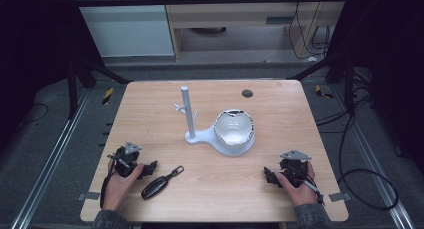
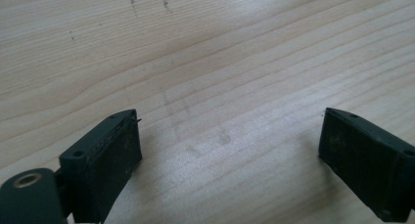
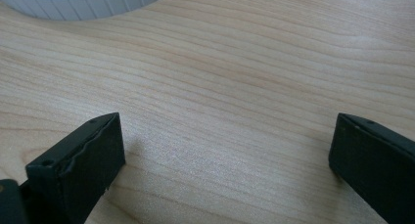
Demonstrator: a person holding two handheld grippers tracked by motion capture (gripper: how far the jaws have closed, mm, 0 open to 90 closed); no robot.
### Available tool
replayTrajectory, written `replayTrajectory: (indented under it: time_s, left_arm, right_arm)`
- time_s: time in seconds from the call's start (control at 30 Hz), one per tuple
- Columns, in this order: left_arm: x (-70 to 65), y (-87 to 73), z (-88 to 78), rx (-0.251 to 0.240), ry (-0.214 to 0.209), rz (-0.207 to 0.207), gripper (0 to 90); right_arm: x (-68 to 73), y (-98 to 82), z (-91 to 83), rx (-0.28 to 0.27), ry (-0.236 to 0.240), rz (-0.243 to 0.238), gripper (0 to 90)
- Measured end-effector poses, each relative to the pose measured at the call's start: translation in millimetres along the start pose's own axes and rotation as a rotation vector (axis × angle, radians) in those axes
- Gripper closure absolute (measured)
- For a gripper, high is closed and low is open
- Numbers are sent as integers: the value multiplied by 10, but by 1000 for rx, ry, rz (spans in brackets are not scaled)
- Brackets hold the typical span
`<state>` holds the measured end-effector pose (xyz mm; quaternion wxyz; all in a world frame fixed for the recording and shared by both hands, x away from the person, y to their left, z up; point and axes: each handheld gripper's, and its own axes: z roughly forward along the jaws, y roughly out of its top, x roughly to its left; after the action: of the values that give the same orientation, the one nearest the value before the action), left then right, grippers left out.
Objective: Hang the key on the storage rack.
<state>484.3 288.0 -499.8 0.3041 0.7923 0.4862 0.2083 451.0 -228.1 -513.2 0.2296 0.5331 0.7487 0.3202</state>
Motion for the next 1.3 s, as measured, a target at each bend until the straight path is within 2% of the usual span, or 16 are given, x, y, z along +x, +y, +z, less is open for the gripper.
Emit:
replayTrajectory:
  time_s: [0.13, 0.23, 0.3, 0.4, 0.43, 0.5, 0.7, 0.83, 1.0, 1.1, 1.3]
  left_arm:
    - [-93, 159, -194, 51, -4, 74, 56]
    - [-206, 331, -343, 109, -34, 141, 57]
    - [-303, 446, -415, 163, -63, 179, 66]
    - [-462, 558, -457, 253, -69, 267, 62]
    - [-508, 571, -460, 275, -103, 277, 54]
    - [-577, 582, -469, 300, -137, 287, 66]
    - [-753, 518, -462, 379, -164, 326, 66]
    - [-859, 457, -429, 405, -164, 367, 68]
    - [-836, 397, -353, 430, -154, 362, 91]
    - [-810, 366, -334, 445, -162, 354, 121]
    - [-794, 345, -290, 493, -186, 363, 199]
  right_arm:
    - [0, 0, 0, 0, 0, -1, 5]
    - [0, 0, 0, 0, 0, 0, 5]
    - [0, 0, 0, 0, 0, 0, 5]
    - [3, -2, 0, 0, -2, 1, 5]
    - [3, -3, 0, -1, -2, 1, 5]
    - [5, -4, -1, 0, -2, 1, 5]
    - [5, -4, -2, 0, -1, -1, 5]
    - [5, -5, -2, 0, -1, -1, 5]
    - [5, -5, -2, 0, -1, -1, 5]
    - [5, -5, -2, 0, -1, -1, 5]
    - [5, -5, -3, 0, -1, -1, 5]
